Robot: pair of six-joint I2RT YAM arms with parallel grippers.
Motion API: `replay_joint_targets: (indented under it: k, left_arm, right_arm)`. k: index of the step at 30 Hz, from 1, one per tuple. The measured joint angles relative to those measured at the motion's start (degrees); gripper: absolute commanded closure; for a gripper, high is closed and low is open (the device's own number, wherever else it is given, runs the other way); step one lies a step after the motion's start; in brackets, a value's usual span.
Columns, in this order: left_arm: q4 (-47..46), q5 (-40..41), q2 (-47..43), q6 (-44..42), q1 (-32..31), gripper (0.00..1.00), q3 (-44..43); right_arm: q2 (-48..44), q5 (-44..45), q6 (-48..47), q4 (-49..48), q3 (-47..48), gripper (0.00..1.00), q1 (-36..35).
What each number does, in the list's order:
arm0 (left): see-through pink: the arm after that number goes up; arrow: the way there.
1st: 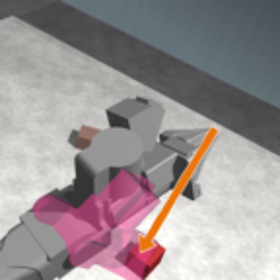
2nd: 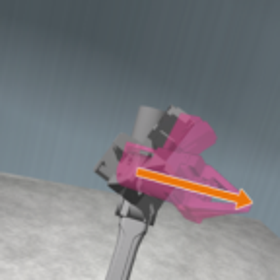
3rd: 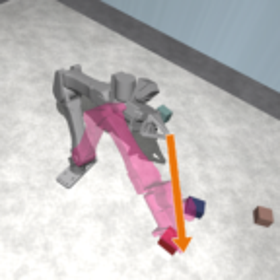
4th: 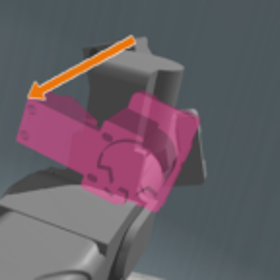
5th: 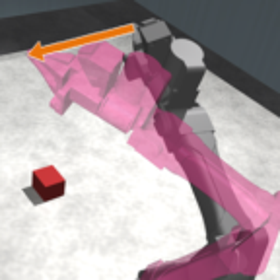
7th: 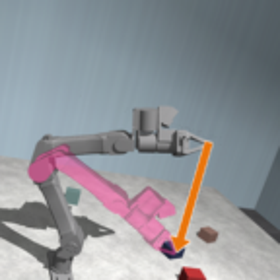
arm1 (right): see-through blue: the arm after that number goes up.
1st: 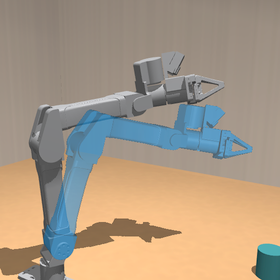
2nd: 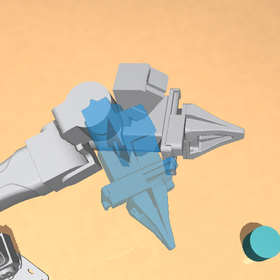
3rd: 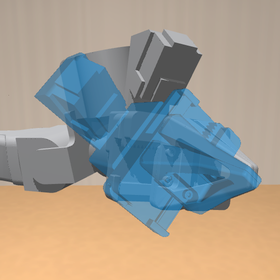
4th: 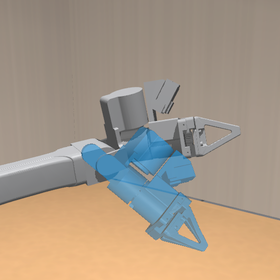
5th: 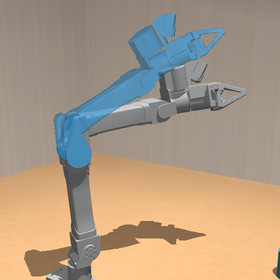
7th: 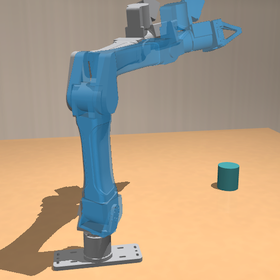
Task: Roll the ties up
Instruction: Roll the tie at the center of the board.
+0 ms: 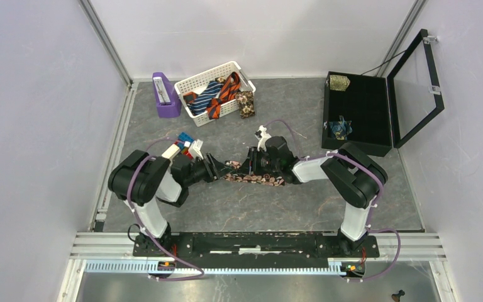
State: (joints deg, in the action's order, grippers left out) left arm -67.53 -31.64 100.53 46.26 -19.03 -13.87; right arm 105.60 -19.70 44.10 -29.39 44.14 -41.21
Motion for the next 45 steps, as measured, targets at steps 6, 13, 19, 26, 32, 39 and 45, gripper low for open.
replay_joint_targets:
  k: [6,13,19,26,32,39,45]
  left_arm:
    - [-7.3,0.0,5.3,2.8,0.3,0.65,0.6]
    - [-10.8,0.0,7.2,4.7,0.3,0.73,1.1]
    - [-2.1,1.3,1.1,3.6,0.0,0.77,1.2]
    - [25.6,9.5,-16.9,-4.4,-3.8,0.77,-1.7]
    - [46.7,21.8,-25.7,-10.0,-8.2,0.77,-7.5]
    - [61.6,36.8,-26.1,-12.3,-16.5,0.77,-15.1]
    - [72.3,48.3,-23.2,-14.5,-22.9,0.76,-22.7]
  right_arm:
    - [0.0,0.1,0.0,-0.1,0.0,0.65,0.1]
    - [0.0,0.3,-0.3,-0.2,0.0,0.63,0.1]
    - [0.0,0.2,-0.7,0.2,0.0,0.5,0.1]
    - [-2.6,0.5,-2.3,4.0,-0.1,0.47,0.5]
    - [-7.5,0.9,-3.4,6.8,-1.6,0.47,2.8]
    - [-12.8,0.8,-4.0,7.9,-4.4,0.46,5.8]
    - [-15.5,0.6,-4.3,8.1,-7.5,0.46,8.7]
